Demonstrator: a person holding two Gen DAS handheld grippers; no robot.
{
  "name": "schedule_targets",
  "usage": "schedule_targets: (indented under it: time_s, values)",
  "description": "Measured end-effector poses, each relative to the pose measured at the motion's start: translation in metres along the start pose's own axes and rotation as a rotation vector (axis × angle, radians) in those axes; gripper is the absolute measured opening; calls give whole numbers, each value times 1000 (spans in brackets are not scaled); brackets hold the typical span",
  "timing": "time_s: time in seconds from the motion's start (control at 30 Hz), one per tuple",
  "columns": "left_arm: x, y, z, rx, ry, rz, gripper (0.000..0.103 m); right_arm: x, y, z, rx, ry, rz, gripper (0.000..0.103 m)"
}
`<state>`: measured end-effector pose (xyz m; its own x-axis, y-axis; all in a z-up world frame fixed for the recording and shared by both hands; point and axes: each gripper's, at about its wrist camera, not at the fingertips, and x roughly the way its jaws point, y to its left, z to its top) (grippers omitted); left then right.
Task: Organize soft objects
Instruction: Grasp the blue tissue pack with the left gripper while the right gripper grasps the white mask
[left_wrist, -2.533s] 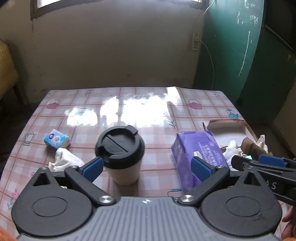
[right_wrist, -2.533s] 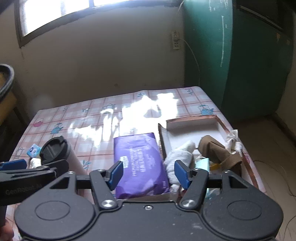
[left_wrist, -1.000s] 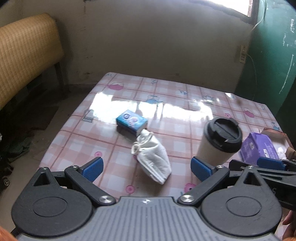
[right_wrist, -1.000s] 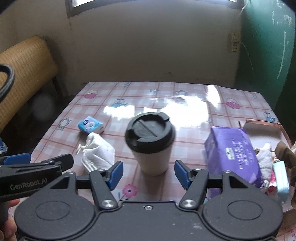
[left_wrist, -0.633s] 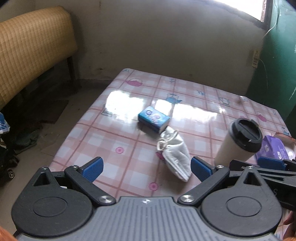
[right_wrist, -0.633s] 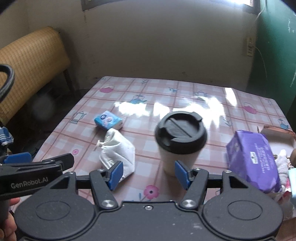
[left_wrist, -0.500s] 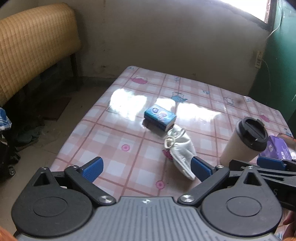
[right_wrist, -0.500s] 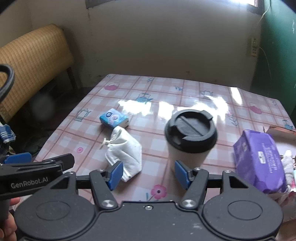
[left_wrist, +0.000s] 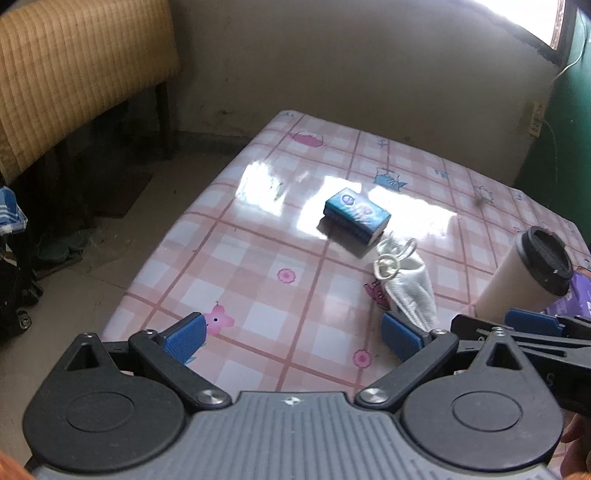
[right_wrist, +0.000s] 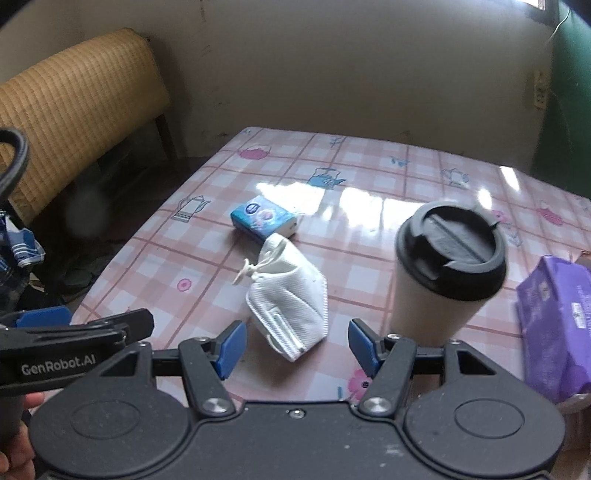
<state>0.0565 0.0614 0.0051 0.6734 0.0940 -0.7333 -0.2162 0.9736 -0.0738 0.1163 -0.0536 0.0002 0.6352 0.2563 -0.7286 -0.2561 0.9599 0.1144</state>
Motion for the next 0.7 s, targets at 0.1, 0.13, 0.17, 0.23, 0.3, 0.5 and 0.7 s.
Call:
schedule_targets:
  time_s: [0.1,0.13,0.17,0.23,0.3,0.5,0.7]
  values:
    - [8,6,-2,-10,14,6,103,12,1,-1,-10,10,8,76]
    - [11,9,-3,-15,19,10,103,16,1,-1,-13,10,7,76]
    - [12,12,-4,-20,22,13,103,20,2,-1,-15,11,3,76]
    - [17,17,-5,-29,26,16,103,29,2,1,-14,21,7,78]
    - [21,22,-5,-39,32,16,103,38,5,4,-17,28,17,78]
    - [35,37,-4,-61,43,29,103,70,25,13,-55,37,-39,80]
    - [49,49,0,-76,42,44,103,108,36,18,-57,60,-125,84]
